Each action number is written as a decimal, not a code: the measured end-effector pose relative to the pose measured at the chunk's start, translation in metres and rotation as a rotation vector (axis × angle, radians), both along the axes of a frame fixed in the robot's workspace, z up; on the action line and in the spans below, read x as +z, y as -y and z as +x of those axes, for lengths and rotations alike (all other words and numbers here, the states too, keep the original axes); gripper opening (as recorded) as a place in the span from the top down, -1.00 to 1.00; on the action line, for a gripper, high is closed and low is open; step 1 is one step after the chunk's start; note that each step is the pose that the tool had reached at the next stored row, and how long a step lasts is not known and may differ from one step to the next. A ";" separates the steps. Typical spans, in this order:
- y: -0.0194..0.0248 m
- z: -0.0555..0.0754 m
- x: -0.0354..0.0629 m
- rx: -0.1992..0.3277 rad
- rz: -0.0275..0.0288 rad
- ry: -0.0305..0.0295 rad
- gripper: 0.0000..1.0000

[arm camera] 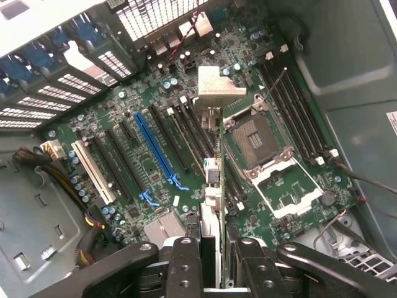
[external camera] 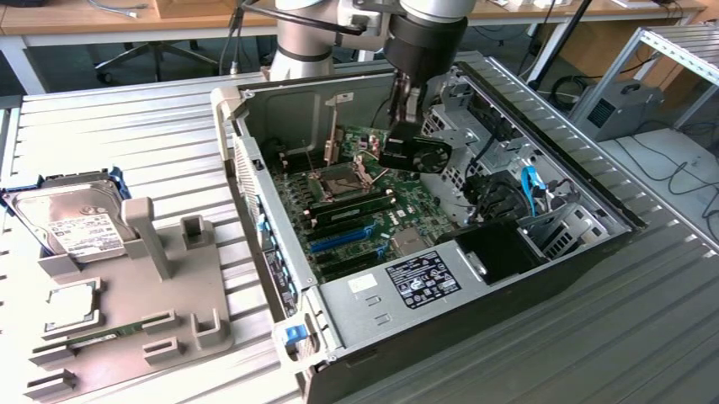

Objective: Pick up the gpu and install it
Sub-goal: 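Insert the gpu into the slot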

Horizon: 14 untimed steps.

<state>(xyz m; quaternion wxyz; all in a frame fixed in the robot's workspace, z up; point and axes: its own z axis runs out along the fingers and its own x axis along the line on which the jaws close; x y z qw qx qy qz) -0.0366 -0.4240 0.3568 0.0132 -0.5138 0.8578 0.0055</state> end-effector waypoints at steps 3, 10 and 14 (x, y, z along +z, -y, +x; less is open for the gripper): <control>0.0000 0.000 -0.0004 0.046 -0.0001 0.0000 0.47; 0.0000 0.001 -0.0018 0.193 -0.0004 0.0000 0.47; 0.0000 0.001 -0.0025 0.252 -0.0004 0.0000 0.47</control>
